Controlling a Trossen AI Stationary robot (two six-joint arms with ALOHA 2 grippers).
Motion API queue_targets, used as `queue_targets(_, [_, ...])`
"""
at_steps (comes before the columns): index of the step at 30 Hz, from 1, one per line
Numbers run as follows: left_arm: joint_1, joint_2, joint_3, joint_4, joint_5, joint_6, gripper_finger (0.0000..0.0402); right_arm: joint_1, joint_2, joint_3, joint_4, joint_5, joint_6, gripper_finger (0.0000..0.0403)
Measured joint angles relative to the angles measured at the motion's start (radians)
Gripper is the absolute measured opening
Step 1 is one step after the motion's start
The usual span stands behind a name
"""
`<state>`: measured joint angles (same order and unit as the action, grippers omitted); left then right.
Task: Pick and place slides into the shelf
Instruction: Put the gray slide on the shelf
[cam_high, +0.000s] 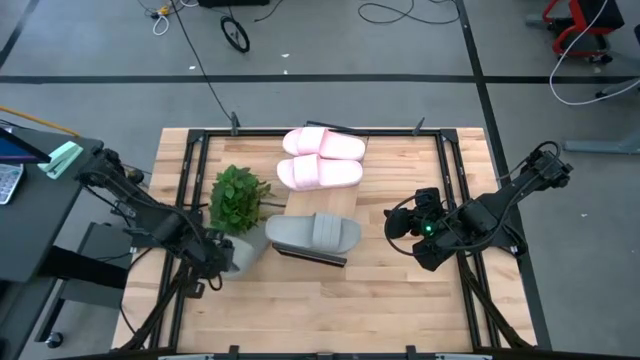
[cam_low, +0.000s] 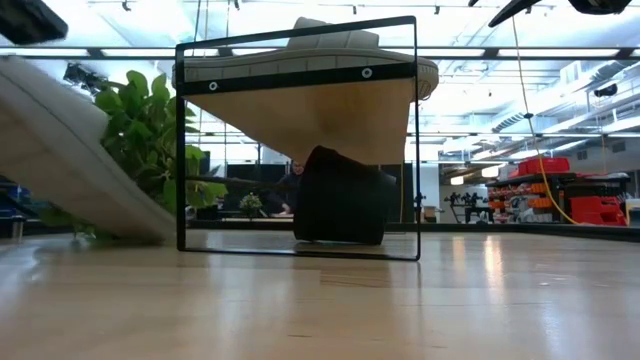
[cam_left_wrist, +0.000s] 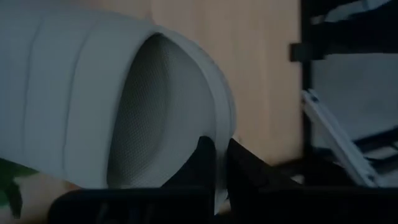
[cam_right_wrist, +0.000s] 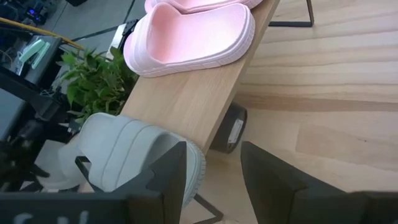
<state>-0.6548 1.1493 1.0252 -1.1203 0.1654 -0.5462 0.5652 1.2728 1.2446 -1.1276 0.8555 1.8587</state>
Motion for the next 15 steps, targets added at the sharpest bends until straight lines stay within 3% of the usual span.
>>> queue_targets(15, [0.000,-0.001,0.230,-0.033,0.335,-0.020,0.0018,0.000,0.000,0.000,0.000,-0.015,-0.005,0.0157])
